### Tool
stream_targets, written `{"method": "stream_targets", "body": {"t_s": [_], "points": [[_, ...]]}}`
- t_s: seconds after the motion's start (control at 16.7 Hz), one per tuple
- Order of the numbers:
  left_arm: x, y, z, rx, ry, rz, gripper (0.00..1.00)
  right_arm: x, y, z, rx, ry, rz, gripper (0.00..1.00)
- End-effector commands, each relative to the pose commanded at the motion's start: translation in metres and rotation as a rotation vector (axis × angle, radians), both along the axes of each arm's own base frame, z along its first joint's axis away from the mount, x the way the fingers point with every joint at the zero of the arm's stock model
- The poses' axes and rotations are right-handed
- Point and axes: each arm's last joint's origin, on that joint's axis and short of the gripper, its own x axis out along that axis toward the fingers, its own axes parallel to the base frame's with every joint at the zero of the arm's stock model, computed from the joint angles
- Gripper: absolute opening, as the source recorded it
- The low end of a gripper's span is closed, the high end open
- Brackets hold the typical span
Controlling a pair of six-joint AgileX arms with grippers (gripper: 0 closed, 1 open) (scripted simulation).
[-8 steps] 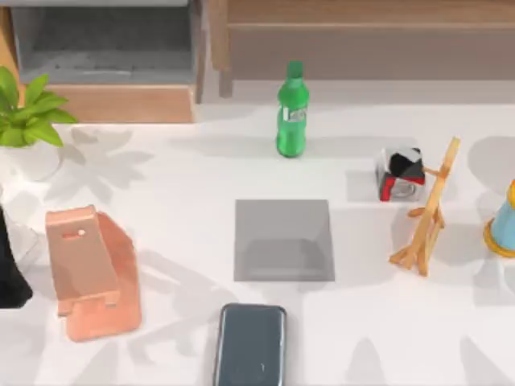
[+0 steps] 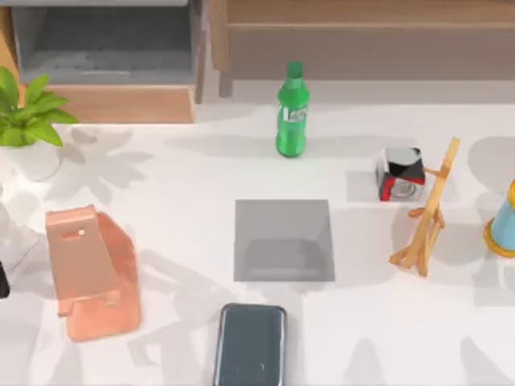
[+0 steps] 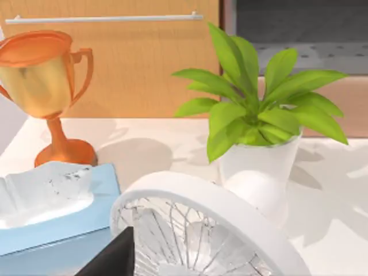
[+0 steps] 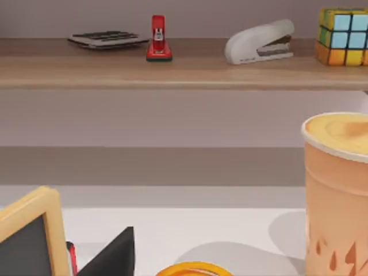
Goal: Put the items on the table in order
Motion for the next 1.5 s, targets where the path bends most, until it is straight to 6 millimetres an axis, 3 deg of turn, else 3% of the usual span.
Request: {"method": "stream_targets", "body": {"t_s": [0.24,0.48,0.78,1.08,1.5], "points": [[0.02,0.019,0.013,0.005,0.393,0.086,1.0,0.0,0.0,0.0,0.0,0.0,0.0,1.0],[0.048,0.048,0.014,-0.061,0.822,0.132,1.0,0.0,0.0,0.0,0.0,0.0,0.0,1.0],[0.074,0.087,0.012,-0.174,1.172,0.137,1.0,0.0,0.0,0.0,0.0,0.0,0.0,1.0],[0.086,0.109,0.01,-0.237,1.3,0.131,1.0,0.0,0.0,0.0,0.0,0.0,0.0,1.0],[0.091,0.104,0.002,-0.236,1.297,0.125,1.0,0.0,0.0,0.0,0.0,0.0,0.0,1.0]]}}
